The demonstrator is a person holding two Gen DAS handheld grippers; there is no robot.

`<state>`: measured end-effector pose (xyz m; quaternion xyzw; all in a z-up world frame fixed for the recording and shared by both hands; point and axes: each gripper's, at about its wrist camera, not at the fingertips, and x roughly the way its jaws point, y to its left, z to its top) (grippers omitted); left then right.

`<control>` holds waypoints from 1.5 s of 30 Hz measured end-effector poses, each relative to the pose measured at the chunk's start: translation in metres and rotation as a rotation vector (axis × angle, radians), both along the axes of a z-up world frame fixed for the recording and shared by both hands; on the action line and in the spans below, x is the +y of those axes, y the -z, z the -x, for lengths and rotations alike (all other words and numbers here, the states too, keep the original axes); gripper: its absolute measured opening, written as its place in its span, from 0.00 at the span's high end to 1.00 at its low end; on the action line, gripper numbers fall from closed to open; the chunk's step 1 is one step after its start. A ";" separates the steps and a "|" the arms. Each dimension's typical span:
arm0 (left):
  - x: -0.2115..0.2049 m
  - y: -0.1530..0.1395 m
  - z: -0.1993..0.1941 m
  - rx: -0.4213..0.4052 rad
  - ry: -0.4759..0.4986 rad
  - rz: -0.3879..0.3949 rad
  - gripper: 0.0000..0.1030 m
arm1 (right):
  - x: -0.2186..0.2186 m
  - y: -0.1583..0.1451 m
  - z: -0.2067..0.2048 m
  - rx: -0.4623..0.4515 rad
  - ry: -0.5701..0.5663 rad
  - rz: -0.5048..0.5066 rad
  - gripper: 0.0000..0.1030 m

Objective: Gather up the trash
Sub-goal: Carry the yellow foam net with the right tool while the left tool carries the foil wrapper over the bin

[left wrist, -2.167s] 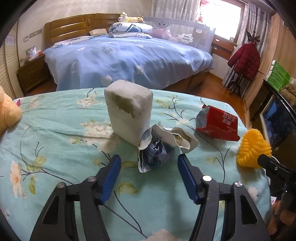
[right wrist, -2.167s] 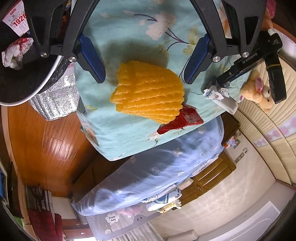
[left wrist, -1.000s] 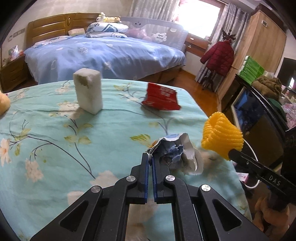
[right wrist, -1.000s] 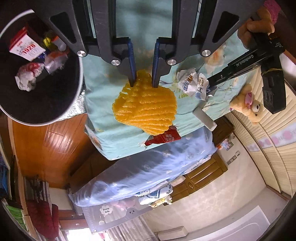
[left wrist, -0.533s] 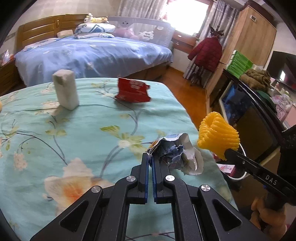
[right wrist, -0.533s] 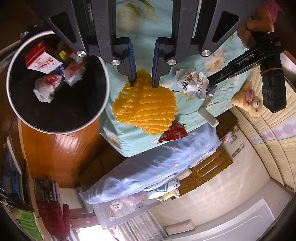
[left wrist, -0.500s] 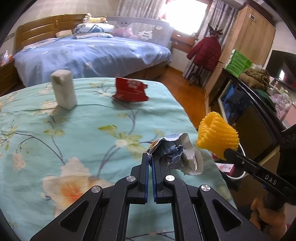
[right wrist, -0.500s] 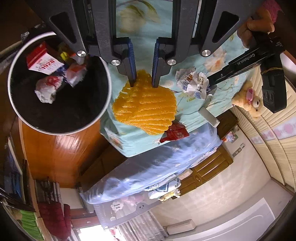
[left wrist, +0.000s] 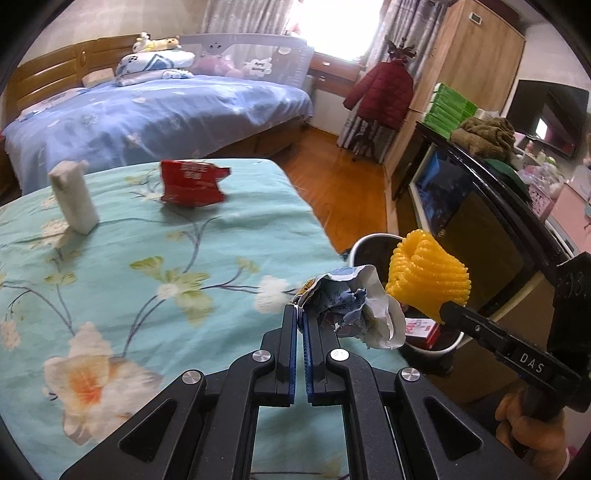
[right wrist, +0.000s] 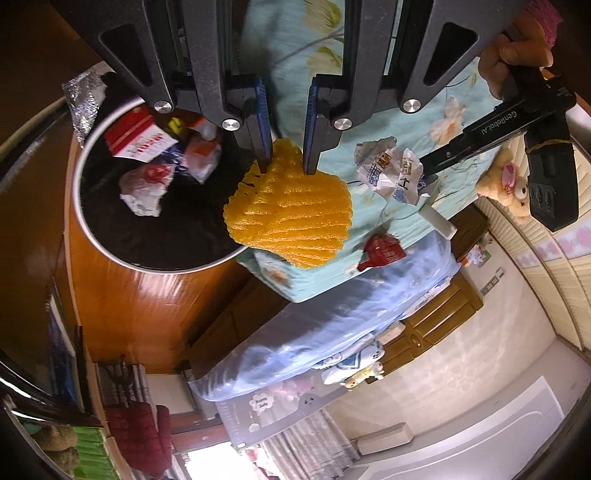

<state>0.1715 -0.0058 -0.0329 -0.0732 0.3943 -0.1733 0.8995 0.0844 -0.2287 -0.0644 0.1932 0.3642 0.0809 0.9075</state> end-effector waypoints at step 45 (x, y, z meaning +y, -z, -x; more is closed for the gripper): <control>-0.099 0.026 -0.062 0.037 0.119 -0.074 0.98 | -0.062 0.016 -0.006 0.073 0.130 0.004 0.84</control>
